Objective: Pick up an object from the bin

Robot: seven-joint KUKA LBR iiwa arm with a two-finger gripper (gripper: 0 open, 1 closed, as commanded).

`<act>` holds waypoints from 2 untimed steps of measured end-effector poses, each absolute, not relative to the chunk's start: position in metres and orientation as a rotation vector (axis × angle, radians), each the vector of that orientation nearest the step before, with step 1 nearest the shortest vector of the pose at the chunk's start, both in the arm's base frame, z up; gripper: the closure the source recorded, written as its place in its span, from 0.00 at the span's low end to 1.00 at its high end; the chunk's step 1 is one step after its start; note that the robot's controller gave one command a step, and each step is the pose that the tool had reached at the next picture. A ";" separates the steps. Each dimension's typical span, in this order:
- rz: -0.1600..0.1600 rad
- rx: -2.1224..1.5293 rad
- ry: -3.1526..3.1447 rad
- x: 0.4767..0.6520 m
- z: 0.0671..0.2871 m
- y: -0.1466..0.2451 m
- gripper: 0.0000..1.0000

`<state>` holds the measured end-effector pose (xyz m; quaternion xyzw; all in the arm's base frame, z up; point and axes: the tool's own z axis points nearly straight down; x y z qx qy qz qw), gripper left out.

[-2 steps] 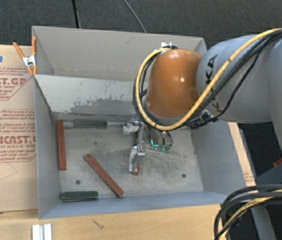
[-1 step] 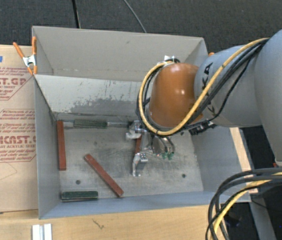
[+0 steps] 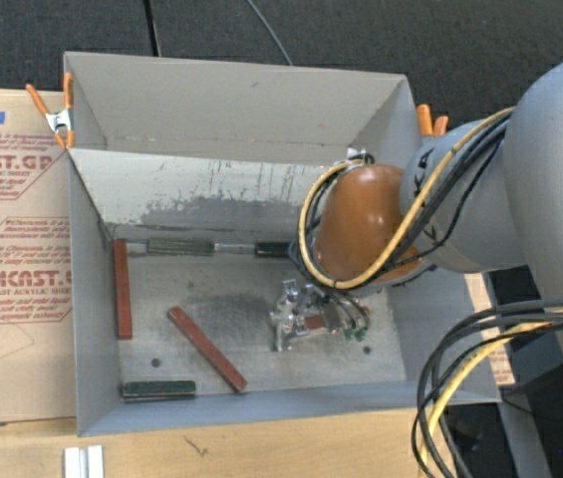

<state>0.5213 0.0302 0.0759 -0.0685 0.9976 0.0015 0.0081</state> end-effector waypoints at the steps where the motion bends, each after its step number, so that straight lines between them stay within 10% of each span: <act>1: 0.005 -0.214 3.118 0.521 0.076 0.030 1.00; 2: -0.001 -0.314 3.117 0.513 0.257 0.020 1.00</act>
Offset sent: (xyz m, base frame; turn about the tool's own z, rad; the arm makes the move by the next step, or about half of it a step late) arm -0.0105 -0.0106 0.1779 -0.0637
